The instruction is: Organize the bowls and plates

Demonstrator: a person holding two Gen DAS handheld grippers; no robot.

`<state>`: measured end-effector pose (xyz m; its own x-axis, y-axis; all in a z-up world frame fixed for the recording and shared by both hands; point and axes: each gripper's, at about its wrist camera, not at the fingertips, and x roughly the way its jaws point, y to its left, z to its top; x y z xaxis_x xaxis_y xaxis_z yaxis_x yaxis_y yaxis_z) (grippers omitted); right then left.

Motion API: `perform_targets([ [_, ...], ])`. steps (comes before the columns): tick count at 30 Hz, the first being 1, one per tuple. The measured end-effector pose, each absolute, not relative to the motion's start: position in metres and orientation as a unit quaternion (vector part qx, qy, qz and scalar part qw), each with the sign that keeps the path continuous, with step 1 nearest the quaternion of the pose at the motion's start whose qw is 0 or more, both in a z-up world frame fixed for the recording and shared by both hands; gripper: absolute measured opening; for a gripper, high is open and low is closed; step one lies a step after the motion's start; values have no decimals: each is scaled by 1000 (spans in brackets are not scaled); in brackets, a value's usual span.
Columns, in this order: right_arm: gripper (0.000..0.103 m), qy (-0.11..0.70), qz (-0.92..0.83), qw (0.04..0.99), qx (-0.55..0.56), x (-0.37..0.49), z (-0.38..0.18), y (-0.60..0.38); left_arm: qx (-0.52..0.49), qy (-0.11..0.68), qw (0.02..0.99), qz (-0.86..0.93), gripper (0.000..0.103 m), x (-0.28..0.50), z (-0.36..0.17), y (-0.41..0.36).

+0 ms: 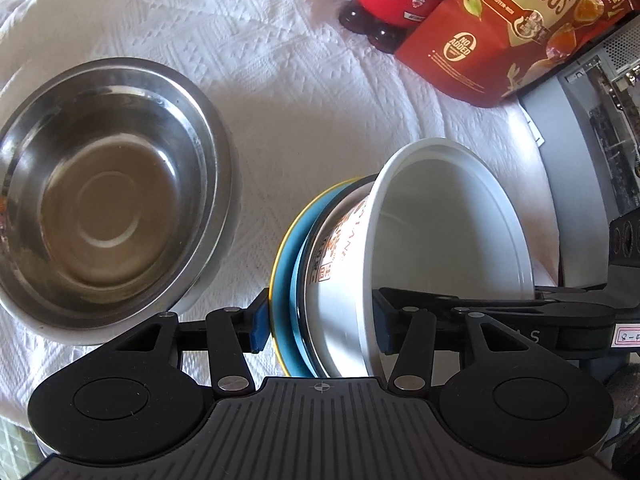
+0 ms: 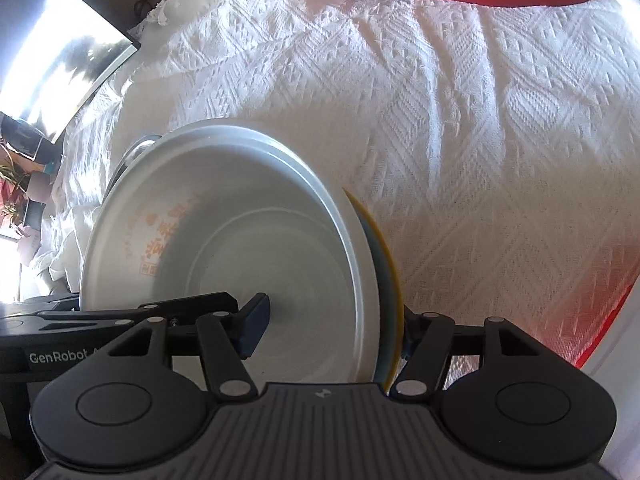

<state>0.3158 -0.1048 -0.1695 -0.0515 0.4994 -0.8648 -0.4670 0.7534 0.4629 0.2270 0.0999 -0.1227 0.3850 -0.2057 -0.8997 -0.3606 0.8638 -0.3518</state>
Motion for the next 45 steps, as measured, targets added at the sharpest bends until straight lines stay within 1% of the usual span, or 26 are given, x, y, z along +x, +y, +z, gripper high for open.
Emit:
perform_targets([
  [25,63,654,338,677,10,315,-169,-98,-275,570,773,38,52,226,-130,105],
  [34,64,648,337,683,20,314,-170,-103,-254,564,785,30,52,222,-129,99],
  [45,65,646,346,680,15,310,-168,-102,-273,568,776,26,52,219,-134,101],
])
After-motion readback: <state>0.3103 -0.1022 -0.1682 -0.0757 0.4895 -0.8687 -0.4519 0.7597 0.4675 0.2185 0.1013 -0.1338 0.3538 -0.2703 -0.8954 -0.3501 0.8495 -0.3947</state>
